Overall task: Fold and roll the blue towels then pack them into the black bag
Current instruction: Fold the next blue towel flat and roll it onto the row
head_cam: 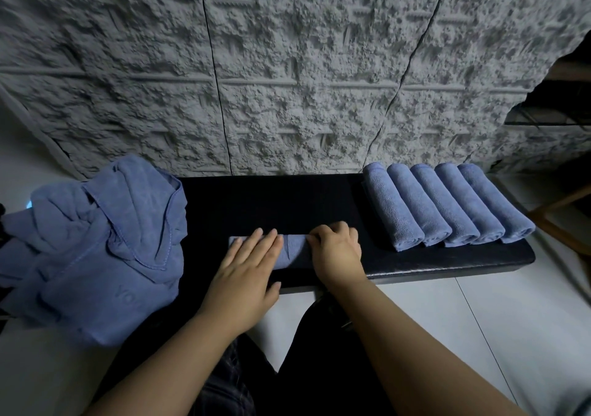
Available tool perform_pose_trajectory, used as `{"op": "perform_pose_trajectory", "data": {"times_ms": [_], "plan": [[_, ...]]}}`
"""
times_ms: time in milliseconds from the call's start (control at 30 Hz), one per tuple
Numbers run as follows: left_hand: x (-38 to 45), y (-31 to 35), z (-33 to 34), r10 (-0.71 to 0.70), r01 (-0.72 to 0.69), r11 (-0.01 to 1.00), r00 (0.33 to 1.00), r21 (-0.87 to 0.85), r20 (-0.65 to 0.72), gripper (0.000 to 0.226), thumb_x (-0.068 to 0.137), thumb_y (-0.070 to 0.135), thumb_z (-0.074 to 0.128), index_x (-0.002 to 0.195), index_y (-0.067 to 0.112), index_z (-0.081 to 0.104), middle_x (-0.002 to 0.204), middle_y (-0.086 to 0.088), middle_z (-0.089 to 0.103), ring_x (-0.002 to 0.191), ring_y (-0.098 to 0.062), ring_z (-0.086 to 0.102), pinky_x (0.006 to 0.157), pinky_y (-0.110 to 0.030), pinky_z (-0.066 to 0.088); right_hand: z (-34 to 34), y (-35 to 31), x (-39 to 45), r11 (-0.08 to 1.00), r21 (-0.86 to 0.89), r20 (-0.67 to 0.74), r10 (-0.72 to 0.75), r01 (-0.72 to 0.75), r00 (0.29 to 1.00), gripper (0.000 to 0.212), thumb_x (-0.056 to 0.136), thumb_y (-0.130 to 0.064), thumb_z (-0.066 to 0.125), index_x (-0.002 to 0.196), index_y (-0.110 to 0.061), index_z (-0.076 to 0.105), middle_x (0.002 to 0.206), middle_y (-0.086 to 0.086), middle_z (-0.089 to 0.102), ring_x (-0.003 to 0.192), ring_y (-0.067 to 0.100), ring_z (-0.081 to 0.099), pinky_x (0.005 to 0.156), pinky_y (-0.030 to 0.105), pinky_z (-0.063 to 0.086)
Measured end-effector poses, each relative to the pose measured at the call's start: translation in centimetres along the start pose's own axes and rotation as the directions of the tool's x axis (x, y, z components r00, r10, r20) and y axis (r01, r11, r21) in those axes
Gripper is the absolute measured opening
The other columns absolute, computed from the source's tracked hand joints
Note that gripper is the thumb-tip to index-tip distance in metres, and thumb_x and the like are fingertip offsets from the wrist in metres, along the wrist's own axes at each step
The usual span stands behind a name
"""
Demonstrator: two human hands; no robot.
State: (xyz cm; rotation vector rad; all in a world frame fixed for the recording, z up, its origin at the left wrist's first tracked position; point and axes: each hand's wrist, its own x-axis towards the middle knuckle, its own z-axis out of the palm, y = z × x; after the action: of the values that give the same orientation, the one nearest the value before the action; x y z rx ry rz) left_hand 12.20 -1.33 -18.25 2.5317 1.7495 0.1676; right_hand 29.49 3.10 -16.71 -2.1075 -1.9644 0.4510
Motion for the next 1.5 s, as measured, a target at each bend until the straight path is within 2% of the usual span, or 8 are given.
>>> {"op": "perform_pose_trajectory", "data": {"times_ms": [100,200,500,900,1033,1200,1367,1500], "plan": [[0.8,-0.6,-0.4,0.001,-0.002,1.000,0.999,0.026,0.040,0.070,0.074,0.044,0.037,0.138,0.016,0.042,0.143,0.002,0.044,0.134,-0.014,0.031,0.110,-0.033,0.009,0.8,-0.6,-0.6,0.965,-0.022,-0.241,-0.258,0.261,0.936,0.030,0.083,-0.019,0.043,0.097,-0.011,0.069,0.101,0.008,0.061,0.094,0.030,0.057,0.079,0.038,0.053],[1.0,-0.7,-0.5,0.010,-0.011,1.000,0.998,0.016,0.066,0.071,0.071,0.040,0.037,0.139,0.019,0.039,0.143,0.004,0.045,0.133,-0.013,0.034,0.110,-0.033,0.011,1.9,-1.3,-1.8,0.935,-0.074,-0.173,-0.355,0.347,0.919,0.039,0.089,-0.029,0.040,0.108,-0.009,0.067,0.109,0.005,0.066,0.106,0.026,0.062,0.094,0.039,0.049],[1.2,-1.7,0.8,0.003,0.002,0.981,1.000,-0.193,0.026,0.073,0.080,0.037,0.034,0.148,0.032,0.007,0.150,0.020,-0.002,0.133,0.008,-0.013,0.109,-0.018,-0.017,3.2,-0.1,-1.5,0.898,-0.183,-0.037,-0.412,0.399,0.910,0.056,0.097,-0.045,0.030,0.131,-0.008,0.053,0.133,0.006,0.056,0.130,0.024,0.046,0.110,0.036,0.020],[1.4,-1.2,1.1,-0.037,0.047,0.993,0.995,-0.107,0.087,0.075,0.072,0.040,0.044,0.144,0.023,0.032,0.149,0.008,0.035,0.137,-0.010,0.019,0.112,-0.031,0.001,2.7,0.2,-0.4,0.892,-0.062,0.032,-0.446,0.448,0.894,0.077,0.094,-0.059,0.005,0.142,-0.012,0.041,0.148,0.002,0.040,0.143,0.020,0.023,0.115,0.034,0.006],[1.7,-1.0,0.7,-0.092,0.104,0.972,0.993,-0.211,0.067,0.074,0.074,0.055,0.014,0.144,0.038,-0.001,0.148,0.025,-0.007,0.134,0.005,-0.017,0.108,-0.025,-0.020,2.0,-0.3,0.1,0.913,-0.031,0.121,-0.400,0.406,0.909,0.077,0.087,-0.057,0.003,0.146,-0.018,0.032,0.152,-0.002,0.034,0.143,0.016,0.020,0.116,0.030,0.002],[-0.7,0.4,0.8,-0.218,0.180,0.886,0.975,-0.428,-0.043,0.060,0.091,0.023,0.053,0.145,0.028,0.028,0.152,0.014,0.011,0.141,-0.006,-0.004,0.116,-0.032,0.009,1.1,-0.6,0.4,0.928,-0.023,0.210,-0.360,0.373,0.909,0.052,0.100,-0.042,0.032,0.147,-0.020,0.029,0.151,-0.003,0.034,0.140,0.015,0.023,0.115,0.030,0.004],[0.1,-0.3,-1.2,-0.256,0.237,0.924,0.966,-0.299,-0.024,0.048,0.096,0.024,0.043,0.142,0.032,0.034,0.151,0.010,0.026,0.136,-0.015,0.022,0.105,-0.037,0.029,0.5,-1.0,0.2,0.925,-0.072,0.258,-0.343,0.372,0.903,0.049,0.103,-0.030,0.030,0.150,-0.021,0.021,0.157,-0.002,0.021,0.145,0.019,0.008,0.116,0.034,-0.004],[1.5,-0.7,-2.1,-0.262,0.276,0.911,0.961,-0.306,0.088,0.050,0.097,0.023,0.044,0.143,0.035,0.030,0.147,0.008,0.034,0.121,-0.018,0.025,0.103,-0.025,0.026,0.4,-1.9,-1.5,0.952,-0.115,-0.079,-0.293,0.283,0.953,0.035,0.085,-0.026,0.054,0.117,-0.019,0.065,0.120,0.011,0.058,0.111,0.037,0.054,0.090,0.044,0.044]]}}
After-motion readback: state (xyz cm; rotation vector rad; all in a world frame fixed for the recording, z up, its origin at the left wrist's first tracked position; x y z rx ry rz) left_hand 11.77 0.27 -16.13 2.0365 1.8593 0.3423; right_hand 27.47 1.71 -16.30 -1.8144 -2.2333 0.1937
